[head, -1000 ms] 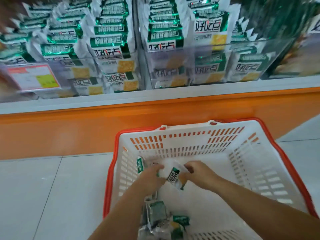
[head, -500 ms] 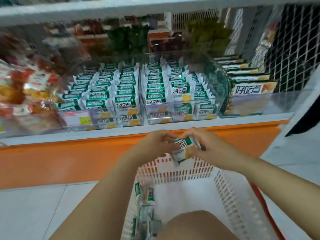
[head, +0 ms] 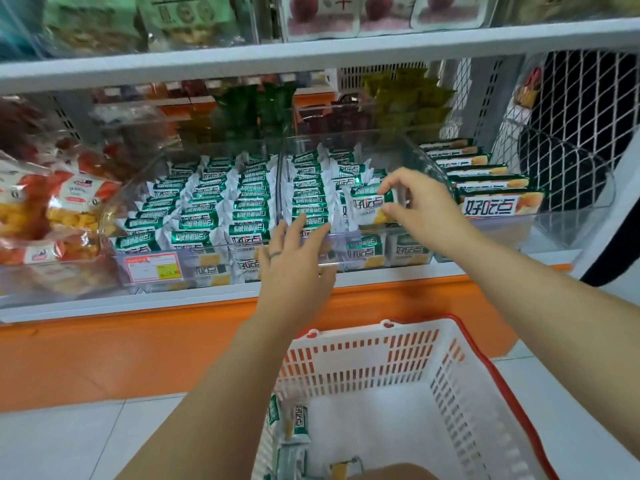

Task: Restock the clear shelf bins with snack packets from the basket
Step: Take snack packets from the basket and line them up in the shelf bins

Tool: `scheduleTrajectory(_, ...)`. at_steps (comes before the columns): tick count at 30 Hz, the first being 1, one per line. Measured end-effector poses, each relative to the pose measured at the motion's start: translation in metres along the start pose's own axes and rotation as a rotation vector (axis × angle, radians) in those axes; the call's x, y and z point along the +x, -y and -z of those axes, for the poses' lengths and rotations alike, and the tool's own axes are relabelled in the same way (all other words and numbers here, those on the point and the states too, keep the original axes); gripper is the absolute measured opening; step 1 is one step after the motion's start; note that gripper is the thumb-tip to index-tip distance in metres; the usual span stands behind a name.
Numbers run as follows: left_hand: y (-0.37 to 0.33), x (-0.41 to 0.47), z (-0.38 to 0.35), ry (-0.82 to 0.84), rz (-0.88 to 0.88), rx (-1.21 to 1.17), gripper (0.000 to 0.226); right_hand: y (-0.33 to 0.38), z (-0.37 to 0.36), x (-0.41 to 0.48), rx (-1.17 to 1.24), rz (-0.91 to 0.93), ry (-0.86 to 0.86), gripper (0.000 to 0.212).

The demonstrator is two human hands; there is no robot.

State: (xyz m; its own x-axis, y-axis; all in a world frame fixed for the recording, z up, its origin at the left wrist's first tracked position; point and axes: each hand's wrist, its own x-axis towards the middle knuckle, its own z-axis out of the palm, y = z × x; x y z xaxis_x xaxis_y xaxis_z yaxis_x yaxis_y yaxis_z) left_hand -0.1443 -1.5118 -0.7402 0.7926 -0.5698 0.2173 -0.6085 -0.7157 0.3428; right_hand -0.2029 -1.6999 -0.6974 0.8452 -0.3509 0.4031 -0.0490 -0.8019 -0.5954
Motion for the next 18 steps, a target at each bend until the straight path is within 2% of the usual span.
scheduleTrajectory(9, 0.008, -0.002, -0.013, 0.021, -0.041, 0.077, 0.061, -0.013, -0.028, 0.005, 0.013, 0.018, 0.051, 0.016)
scheduleTrajectory(13, 0.009, -0.002, -0.013, 0.033, -0.043, 0.078, 0.061, -0.018, -0.029, -0.005, -0.11, 0.044, 0.02, 0.021)
scheduleTrajectory(15, 0.008, -0.003, -0.012, 0.032, -0.046, 0.076, 0.061, -0.013, -0.028, -0.007, -0.245, 0.123, 0.009, 0.028)
scheduleTrajectory(18, 0.008, -0.004, -0.014, 0.031, -0.043, 0.086, 0.063, -0.006, -0.035, -0.014, -0.468, 0.247, 0.125, 0.05)
